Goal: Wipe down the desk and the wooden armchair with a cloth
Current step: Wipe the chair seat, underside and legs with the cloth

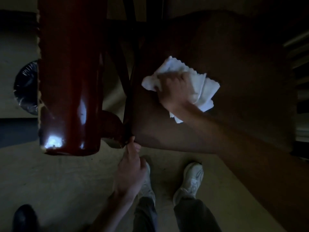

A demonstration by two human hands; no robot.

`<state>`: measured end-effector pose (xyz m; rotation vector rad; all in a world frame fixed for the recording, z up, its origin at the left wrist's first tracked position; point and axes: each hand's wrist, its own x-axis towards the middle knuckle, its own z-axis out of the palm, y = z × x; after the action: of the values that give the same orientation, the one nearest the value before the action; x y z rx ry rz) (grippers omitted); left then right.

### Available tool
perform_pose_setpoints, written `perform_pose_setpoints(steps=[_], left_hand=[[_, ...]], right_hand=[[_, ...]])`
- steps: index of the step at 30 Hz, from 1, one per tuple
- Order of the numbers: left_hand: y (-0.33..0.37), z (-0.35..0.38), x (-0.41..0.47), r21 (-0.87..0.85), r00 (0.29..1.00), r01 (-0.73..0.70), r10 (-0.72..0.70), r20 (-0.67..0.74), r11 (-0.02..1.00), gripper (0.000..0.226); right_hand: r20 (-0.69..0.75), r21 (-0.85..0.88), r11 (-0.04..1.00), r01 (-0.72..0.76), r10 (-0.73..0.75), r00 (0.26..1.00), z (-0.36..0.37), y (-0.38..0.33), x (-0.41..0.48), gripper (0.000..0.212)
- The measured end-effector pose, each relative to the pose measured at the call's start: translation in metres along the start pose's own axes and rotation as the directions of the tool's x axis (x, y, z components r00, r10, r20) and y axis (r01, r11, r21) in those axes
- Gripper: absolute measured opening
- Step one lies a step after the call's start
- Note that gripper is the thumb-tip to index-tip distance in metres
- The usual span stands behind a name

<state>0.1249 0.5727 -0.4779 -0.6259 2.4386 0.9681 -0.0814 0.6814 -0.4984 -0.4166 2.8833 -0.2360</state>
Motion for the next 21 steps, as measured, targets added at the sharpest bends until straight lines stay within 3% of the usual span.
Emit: perform_pose_setpoints(steps=[6,11,15,17,21], left_hand=[[0.005,-0.002,-0.004,0.054,0.999,0.042,-0.042,-0.001,0.998,0.062],[0.012,-0.003,-0.003,-0.012,0.997,0.077,-0.077,0.015,0.997,0.059],[0.018,0.0,0.001,-0.057,0.995,0.097,-0.097,0.006,0.994,0.047],[0.02,-0.001,0.003,-0.089,0.998,0.05,-0.052,-0.022,0.995,0.049],[0.028,-0.012,0.01,-0.148,0.999,0.01,-0.017,-0.042,0.989,0.046]], right_hand=[[0.224,-0.01,0.983,0.185,-0.178,0.958,0.017,-0.019,-0.131,0.04],[0.246,-0.026,0.944,0.33,-0.314,0.917,0.009,-0.005,-0.087,0.033],[0.147,-0.087,0.984,0.153,-0.139,0.979,-0.002,-0.01,-0.029,0.027],[0.101,-0.032,0.997,0.073,-0.07,0.992,0.003,-0.016,-0.037,0.03],[0.179,0.052,0.985,0.162,-0.169,0.969,0.025,-0.023,-0.117,0.035]])
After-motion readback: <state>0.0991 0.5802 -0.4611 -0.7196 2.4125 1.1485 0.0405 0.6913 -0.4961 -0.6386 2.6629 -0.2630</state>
